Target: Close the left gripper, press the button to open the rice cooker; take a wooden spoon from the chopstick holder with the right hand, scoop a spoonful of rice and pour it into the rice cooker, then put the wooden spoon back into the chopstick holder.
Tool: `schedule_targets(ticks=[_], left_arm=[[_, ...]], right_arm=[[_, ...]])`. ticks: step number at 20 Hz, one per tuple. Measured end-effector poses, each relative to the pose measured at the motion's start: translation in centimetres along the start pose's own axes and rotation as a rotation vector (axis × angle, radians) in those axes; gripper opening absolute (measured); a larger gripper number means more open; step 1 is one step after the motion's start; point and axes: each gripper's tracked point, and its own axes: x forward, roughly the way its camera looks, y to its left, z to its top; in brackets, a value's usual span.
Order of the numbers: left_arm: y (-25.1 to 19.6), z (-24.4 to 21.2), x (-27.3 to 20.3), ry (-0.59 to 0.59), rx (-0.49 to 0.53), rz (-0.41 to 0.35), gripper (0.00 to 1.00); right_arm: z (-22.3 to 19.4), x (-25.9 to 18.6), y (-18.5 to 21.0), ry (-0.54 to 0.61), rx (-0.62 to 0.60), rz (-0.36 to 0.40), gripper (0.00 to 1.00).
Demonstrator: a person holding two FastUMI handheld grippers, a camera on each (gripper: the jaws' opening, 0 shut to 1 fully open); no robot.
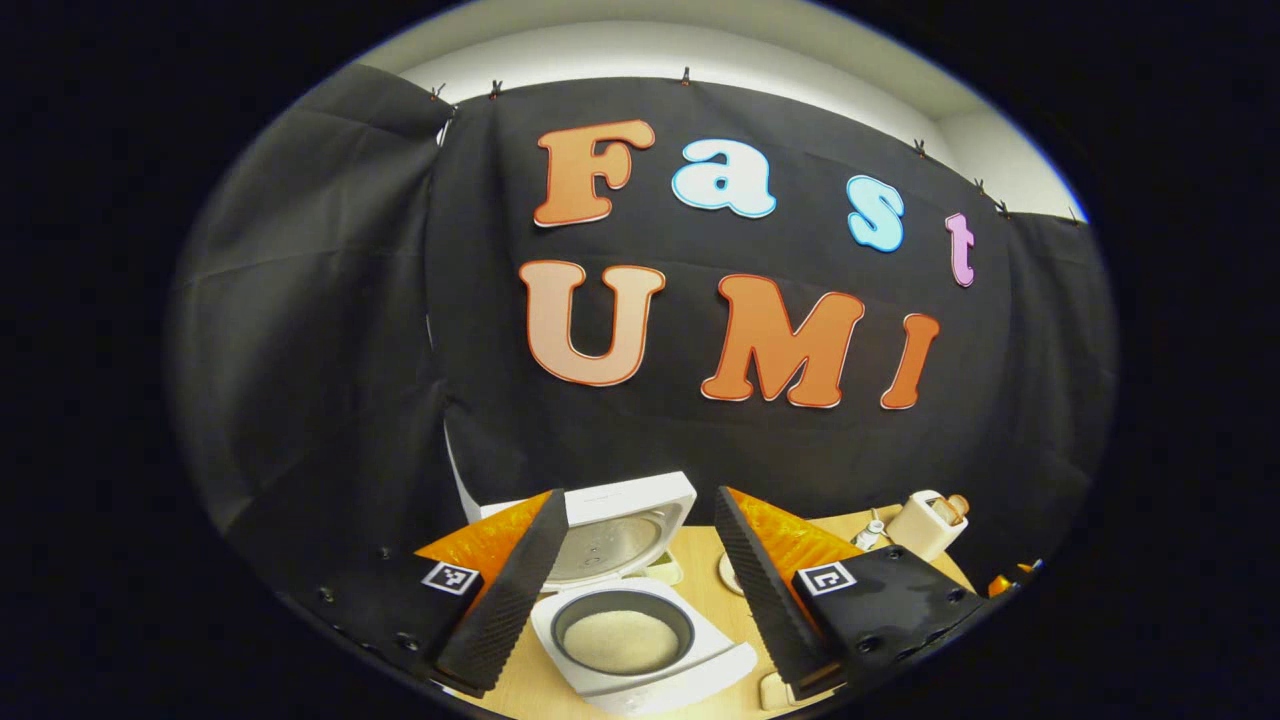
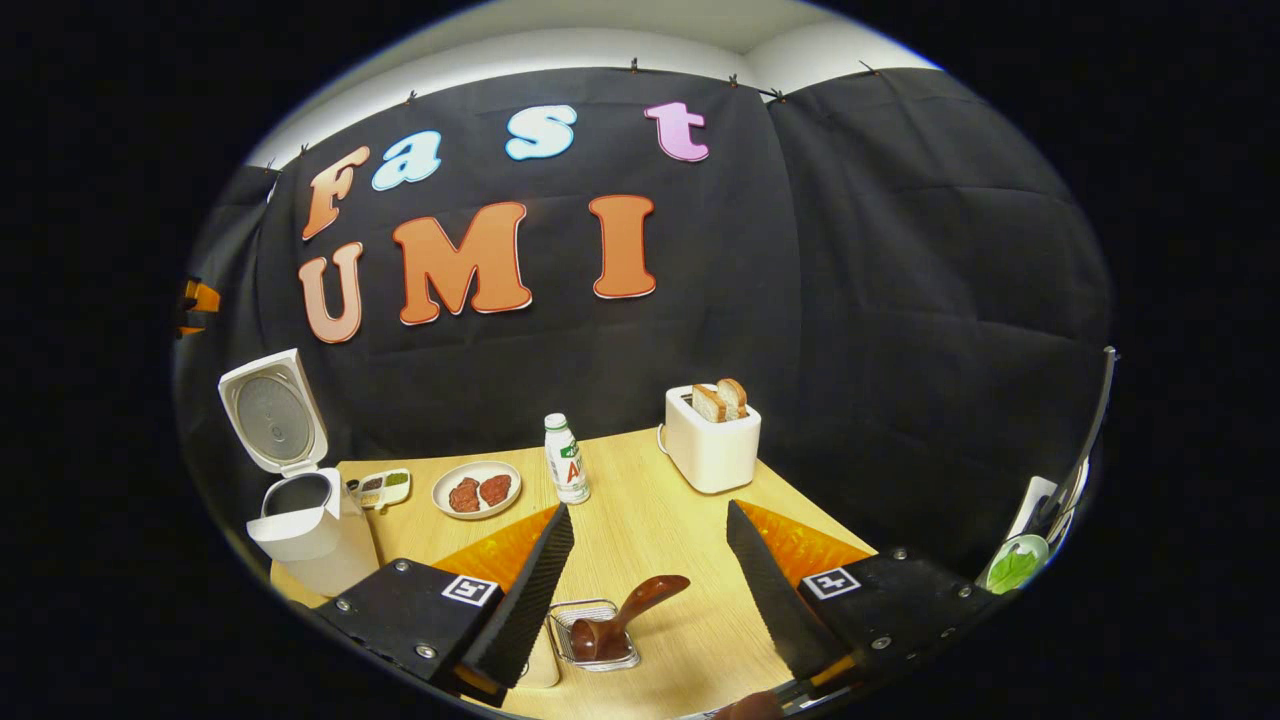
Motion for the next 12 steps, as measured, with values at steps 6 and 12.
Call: schedule_targets(ticks=[6,12], left_arm=[[3.4,2.9,6.3,0.059,0.053,0.082,1.00],[5.9,-0.9,12.8,0.198,0.040,0.128,1.00]], right_arm=[[1.0,0.2,-0.9,-0.013,0.001,-0.025,0.95],[1.8,0.5,-1.5,-0.026,-0.010,-0.040,0.95]])
